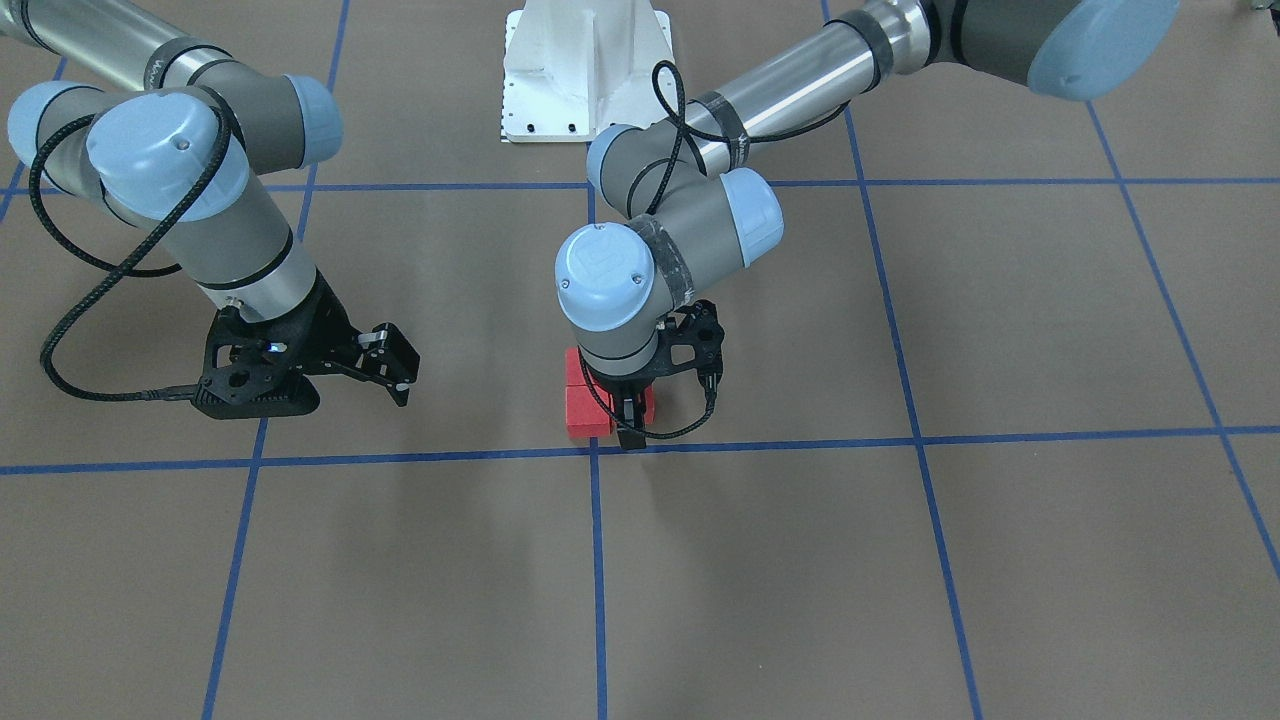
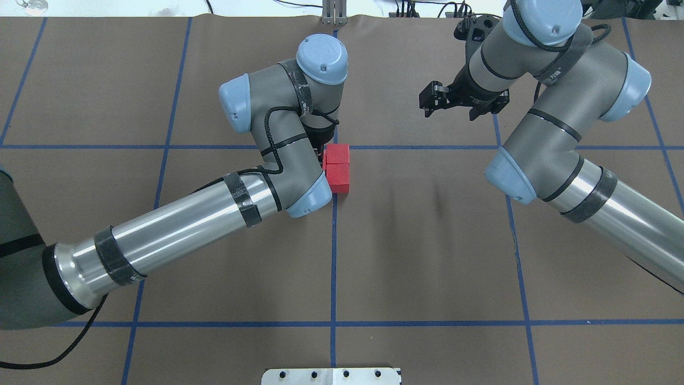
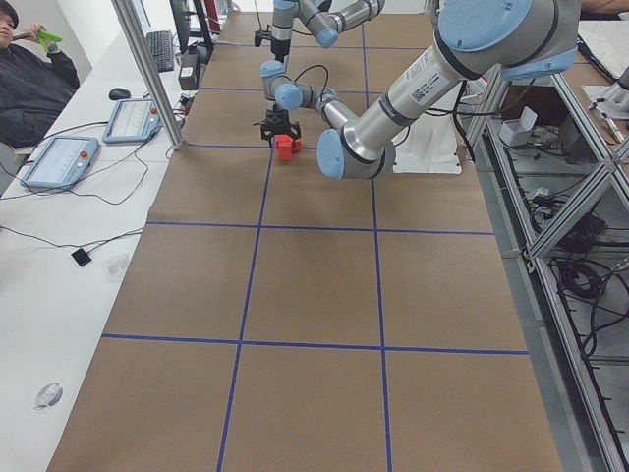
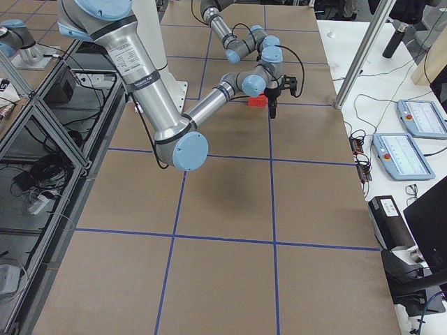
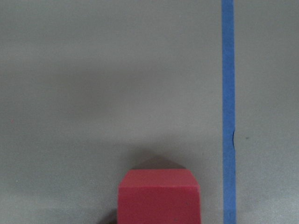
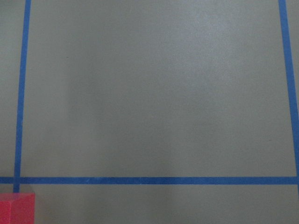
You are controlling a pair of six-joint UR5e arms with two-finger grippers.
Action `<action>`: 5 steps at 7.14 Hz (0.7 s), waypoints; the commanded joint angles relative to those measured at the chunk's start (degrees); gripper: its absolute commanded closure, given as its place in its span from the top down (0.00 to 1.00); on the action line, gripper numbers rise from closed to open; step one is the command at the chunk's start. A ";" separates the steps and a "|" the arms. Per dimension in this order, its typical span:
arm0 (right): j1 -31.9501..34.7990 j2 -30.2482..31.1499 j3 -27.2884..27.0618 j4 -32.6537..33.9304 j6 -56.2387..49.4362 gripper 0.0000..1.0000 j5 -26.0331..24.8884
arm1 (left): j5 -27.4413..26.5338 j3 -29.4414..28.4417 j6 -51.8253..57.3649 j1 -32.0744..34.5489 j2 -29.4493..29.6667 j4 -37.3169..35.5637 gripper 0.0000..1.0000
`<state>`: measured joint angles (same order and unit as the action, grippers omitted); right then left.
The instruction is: Form red blocks into L shape at center
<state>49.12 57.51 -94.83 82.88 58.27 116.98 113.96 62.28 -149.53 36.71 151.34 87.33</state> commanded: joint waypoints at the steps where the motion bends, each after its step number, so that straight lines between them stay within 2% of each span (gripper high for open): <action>1: 0.19 -0.12 0.00 0.09 0.00 0.99 0.00 | 0.03 7.47 6.41 0.30 -2.87 -11.44 1.00; 3: 1.15 -0.21 0.09 0.09 -0.70 0.99 0.00 | -1.27 9.96 12.90 1.51 -4.82 -16.56 1.00; 4: 2.20 -0.04 0.09 0.35 -1.05 0.99 0.09 | -5.37 11.62 17.82 2.48 -5.95 -16.76 1.00; 5: 3.95 0.49 0.09 0.79 -4.27 0.99 0.70 | -7.76 16.33 26.83 3.54 -10.84 -16.58 1.00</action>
<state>51.33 57.55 -94.75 83.25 56.66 117.18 109.48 74.30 -131.77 39.00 144.72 71.14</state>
